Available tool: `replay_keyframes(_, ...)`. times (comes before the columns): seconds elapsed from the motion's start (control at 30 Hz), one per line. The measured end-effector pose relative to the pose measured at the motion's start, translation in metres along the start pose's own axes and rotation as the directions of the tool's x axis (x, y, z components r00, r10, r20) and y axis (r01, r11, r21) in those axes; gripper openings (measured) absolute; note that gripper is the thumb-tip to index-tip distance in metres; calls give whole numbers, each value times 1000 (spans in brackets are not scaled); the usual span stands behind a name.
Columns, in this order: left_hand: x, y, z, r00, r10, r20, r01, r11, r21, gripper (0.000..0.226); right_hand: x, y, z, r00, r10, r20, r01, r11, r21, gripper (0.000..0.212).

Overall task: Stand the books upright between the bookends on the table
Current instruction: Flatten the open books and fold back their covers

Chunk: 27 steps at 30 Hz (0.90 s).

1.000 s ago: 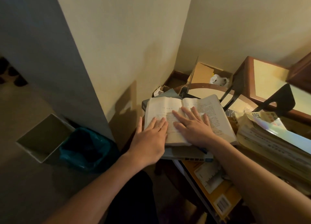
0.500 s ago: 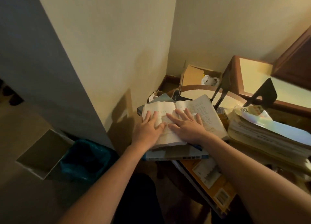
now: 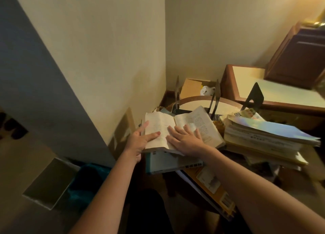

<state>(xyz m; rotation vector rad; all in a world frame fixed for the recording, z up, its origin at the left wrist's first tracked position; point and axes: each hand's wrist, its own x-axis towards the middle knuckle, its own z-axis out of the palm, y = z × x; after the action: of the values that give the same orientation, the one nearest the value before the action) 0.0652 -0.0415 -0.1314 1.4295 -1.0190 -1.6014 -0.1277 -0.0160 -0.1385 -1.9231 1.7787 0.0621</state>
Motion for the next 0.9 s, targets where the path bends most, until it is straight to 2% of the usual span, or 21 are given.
replay_keyframes(0.07, -3, 7, 5, 997, -43, 64, 46, 998, -42, 68, -7, 0, 0, 1000, -15, 17, 14, 1000, 9, 64)
replay_keyframes(0.1, -4, 10, 7, 996, -51, 69, 52, 999, -5, 63, -11, -1, -1, 1000, -14, 24, 14, 1000, 26, 65)
replay_keyframes(0.27, -13, 14, 10, 1000, -16, 26, 12, 991, 133, 64, -47, -3, -14, 999, -22, 29, 16, 982, 188, 59)
replay_keyframes(0.37, -18, 15, 6, 999, 1, 52, -12, 976, 215, 65, -71, -3, -21, 1000, -9, -29, 17, 964, 264, 54)
replay_keyframes(0.57, -28, 18, -7, 997, 1, 82, -25, 955, 296, 62, -101, 13, -11, 976, 34, -215, 3, 986, 169, 59)
replay_keyframes(0.77, -41, 14, -24, 987, -33, 156, -16, 951, 309, 67, -116, 25, 8, 927, 255, -277, -189, 951, 244, 69)
replay_keyframes(0.9, -48, 5, -29, 986, -36, 164, -12, 958, 287, 66, -124, 27, 24, 908, 363, -210, -228, 847, 480, 82)
